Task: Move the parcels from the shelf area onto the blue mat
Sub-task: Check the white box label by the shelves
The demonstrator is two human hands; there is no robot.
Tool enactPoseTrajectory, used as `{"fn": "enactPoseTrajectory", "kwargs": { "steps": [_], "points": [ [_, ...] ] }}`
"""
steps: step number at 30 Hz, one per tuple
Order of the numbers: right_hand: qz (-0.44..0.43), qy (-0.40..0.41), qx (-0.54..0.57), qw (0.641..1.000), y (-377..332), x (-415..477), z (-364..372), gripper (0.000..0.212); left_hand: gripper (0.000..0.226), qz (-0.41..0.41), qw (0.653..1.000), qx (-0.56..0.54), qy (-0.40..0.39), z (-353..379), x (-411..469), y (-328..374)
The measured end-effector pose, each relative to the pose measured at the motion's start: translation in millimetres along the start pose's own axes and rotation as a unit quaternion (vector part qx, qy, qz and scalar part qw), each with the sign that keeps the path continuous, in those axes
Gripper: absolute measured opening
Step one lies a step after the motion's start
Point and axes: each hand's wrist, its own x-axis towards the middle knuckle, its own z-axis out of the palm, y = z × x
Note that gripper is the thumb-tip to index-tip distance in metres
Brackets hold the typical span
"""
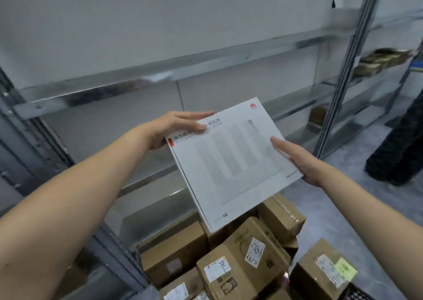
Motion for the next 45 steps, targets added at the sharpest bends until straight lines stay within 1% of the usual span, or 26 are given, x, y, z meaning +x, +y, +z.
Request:
{"fn": "enactPoseTrajectory", "kwargs": {
  "steps": [2, 3, 4, 6, 7, 9, 11, 12, 15, 16, 18, 21, 22, 26, 28, 30, 32, 34, 36, 37, 39, 41, 42, 43, 45],
  "points": [
    [-0.032, -0.003, 0.0, 0.999, -4, 0, -1, 0.066, 0.048, 0.0, 0.999, 0.003, 0.044, 6, -9, 4],
    [-0.047, 0.001, 0.015, 0.999, -3, 1, -1, 0.061, 0.042, 0.01, 0.996, -0.004, 0.089, 9, -12, 3],
    [-0.061, 0.003, 0.038, 0.997, -2, 2, 1, 0.057, 0.034, 0.027, 0.988, -0.021, 0.154, 13, -14, 1],
    [-0.081, 0.011, 0.085, 0.993, -2, 5, 6, 0.054, 0.028, 0.06, 0.947, -0.086, 0.303, 18, -21, -12],
    [-0.085, 0.013, 0.103, 0.991, -2, 8, 10, 0.055, 0.03, 0.068, 0.924, -0.13, 0.353, 21, -26, -23],
    [-0.088, -0.001, 0.12, 0.989, -1, 13, 23, 0.056, 0.033, 0.07, 0.898, -0.196, 0.388, 34, -42, -47],
    [-0.087, -0.03, 0.121, 0.988, 3, 18, 43, 0.058, 0.036, 0.068, 0.883, -0.22, 0.409, 50, -59, -73],
    [-0.085, -0.044, 0.12, 0.988, 5, 18, 55, 0.059, 0.038, 0.067, 0.868, -0.233, 0.433, 58, -68, -83],
    [-0.081, -0.083, 0.134, 0.984, 10, 17, 99, 0.058, 0.045, 0.02, 0.792, -0.288, 0.538, 74, -100, -111],
    [-0.08, -0.092, 0.138, 0.983, 10, 15, 114, 0.058, 0.044, 0.0, 0.781, -0.293, 0.551, 78, -112, -119],
    [-0.079, -0.106, 0.134, 0.982, 6, 12, 142, 0.06, 0.043, -0.018, 0.781, -0.304, 0.544, 83, -138, -133],
    [-0.077, -0.137, 0.126, 0.979, -5, 6, 184, 0.06, 0.059, -0.02, 0.774, -0.364, 0.517, 76, -179, -144],
    [-0.079, -0.147, 0.124, 0.978, -9, 3, 200, 0.059, 0.06, -0.018, 0.769, -0.374, 0.519, 72, -194, -147],
    [-0.077, -0.185, 0.097, 0.975, -21, -11, 280, 0.052, 0.042, -0.012, 0.726, -0.389, 0.567, 45, -265, -165],
    [-0.055, -0.209, 0.07, 0.974, -21, -21, 329, 0.058, 0.028, -0.014, 0.718, -0.391, 0.576, 32, -310, -178],
    [-0.031, -0.226, 0.04, 0.973, -22, -34, 380, 0.065, 0.024, -0.011, 0.709, -0.387, 0.589, 21, -359, -194],
    [-0.018, -0.236, 0.015, 0.972, -23, -49, 444, 0.071, 0.025, -0.005, 0.679, -0.382, 0.627, 10, -416, -216],
    [-0.017, -0.255, -0.004, 0.967, -24, -66, 511, 0.079, 0.028, -0.006, 0.635, -0.389, 0.667, 2, -477, -237],
    [-0.026, -0.282, -0.03, 0.959, -24, -87, 578, 0.082, 0.023, -0.004, 0.594, -0.405, 0.695, -5, -537, -256],
    [-0.03, -0.296, -0.039, 0.954, -22, -98, 610, 0.078, 0.019, -0.009, 0.573, -0.408, 0.711, -7, -567, -265],
    [-0.02, -0.324, -0.049, 0.945, -19, -125, 667, 0.058, 0.018, -0.027, 0.531, -0.415, 0.738, -7, -624, -282],
    [-0.003, -0.352, -0.051, 0.935, -12, -150, 711, 0.039, 0.023, -0.042, 0.512, -0.41, 0.753, -1, -670, -295],
    [0.003, -0.365, -0.05, 0.93, -7, -162, 731, 0.035, 0.024, -0.049, 0.507, -0.401, 0.761, 3, -691, -300],
    [0.008, -0.377, -0.052, 0.925, -2, -173, 750, 0.035, 0.023, -0.056, 0.496, -0.398, 0.77, 6, -711, -305],
    [0.019, -0.396, -0.065, 0.916, 5, -190, 787, 0.037, 0.022, -0.061, 0.456, -0.409, 0.788, 12, -746, -313]
  ]
}}
